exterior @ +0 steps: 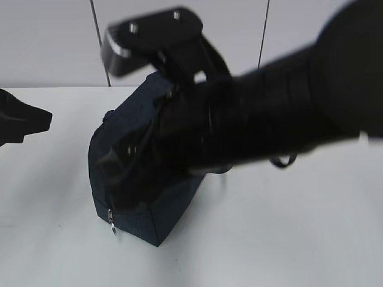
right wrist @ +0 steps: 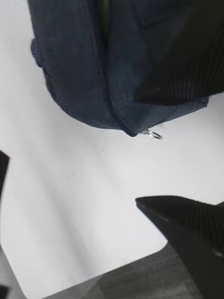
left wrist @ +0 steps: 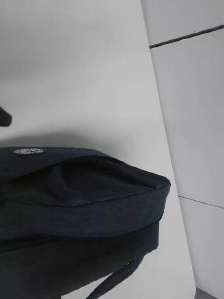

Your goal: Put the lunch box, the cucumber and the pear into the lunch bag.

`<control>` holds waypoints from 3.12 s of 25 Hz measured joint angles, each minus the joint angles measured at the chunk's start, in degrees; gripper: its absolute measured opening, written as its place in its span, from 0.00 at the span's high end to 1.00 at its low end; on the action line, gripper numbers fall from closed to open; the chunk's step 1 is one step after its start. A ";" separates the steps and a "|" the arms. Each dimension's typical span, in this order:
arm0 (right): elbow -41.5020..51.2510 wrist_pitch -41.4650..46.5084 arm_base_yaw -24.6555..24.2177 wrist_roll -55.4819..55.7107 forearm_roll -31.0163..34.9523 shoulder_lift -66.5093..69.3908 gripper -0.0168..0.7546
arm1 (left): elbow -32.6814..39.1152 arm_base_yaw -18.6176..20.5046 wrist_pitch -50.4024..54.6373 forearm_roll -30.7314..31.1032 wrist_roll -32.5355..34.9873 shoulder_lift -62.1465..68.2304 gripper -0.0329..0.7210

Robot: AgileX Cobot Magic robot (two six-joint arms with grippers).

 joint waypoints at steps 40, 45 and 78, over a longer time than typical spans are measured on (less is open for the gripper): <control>4.44 -28.59 9.68 12.17 -1.74 27.02 0.37 | 0.91 0.00 1.49 -2.43 0.18 -2.22 0.64; 4.33 -29.88 9.68 12.30 -1.74 27.29 0.48 | 0.91 0.00 1.49 -2.43 0.18 -2.22 0.64; 0.39 -31.67 9.72 12.55 -1.74 29.38 0.91 | 0.91 0.00 1.44 -3.50 0.18 -2.22 0.64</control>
